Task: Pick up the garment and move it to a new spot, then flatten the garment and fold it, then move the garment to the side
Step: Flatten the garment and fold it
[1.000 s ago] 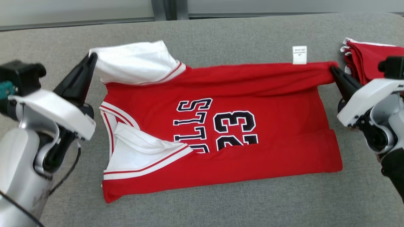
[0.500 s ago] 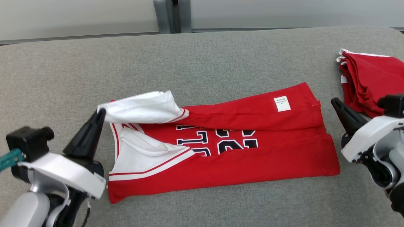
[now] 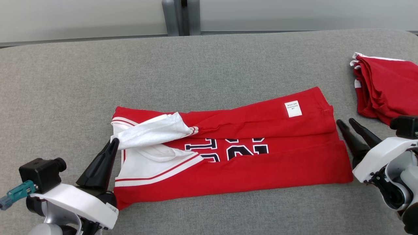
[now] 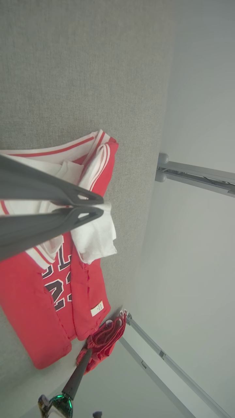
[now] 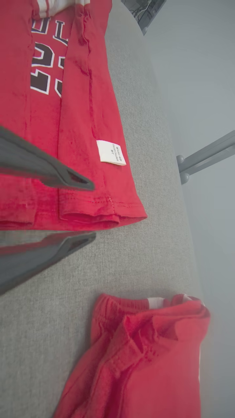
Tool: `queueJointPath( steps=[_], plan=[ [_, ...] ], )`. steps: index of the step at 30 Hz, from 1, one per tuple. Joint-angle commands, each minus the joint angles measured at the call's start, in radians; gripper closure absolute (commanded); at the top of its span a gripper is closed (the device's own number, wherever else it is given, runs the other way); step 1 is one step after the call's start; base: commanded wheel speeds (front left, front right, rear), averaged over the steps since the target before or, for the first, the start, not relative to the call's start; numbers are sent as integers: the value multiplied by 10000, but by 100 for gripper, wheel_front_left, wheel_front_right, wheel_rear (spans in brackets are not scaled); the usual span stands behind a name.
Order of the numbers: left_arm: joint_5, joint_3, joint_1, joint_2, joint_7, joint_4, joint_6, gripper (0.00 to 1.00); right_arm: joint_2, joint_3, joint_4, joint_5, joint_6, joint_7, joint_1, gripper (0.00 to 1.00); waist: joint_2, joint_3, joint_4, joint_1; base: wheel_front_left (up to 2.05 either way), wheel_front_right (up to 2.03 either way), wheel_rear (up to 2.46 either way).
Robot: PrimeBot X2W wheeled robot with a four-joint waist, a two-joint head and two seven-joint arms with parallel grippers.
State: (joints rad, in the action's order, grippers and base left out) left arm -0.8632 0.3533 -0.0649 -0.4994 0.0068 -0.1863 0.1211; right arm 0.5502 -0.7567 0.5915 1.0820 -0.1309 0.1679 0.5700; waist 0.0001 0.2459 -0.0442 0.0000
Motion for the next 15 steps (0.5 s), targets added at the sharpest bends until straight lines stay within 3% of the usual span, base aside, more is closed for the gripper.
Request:
queueJointPath(
  steps=[1,15],
  plan=[
    [30,-24,87,-31,-40,-34,39,100,-61,-63,-30,93,4,17,95,0,-1,-17,3,0,0,0,0],
    [138,247,-281,-74,176,-4,-63,100,-696,-1198,1523,-320,4,-1128,1645,0,-1,107,205,0,0,0,0]
  ],
)
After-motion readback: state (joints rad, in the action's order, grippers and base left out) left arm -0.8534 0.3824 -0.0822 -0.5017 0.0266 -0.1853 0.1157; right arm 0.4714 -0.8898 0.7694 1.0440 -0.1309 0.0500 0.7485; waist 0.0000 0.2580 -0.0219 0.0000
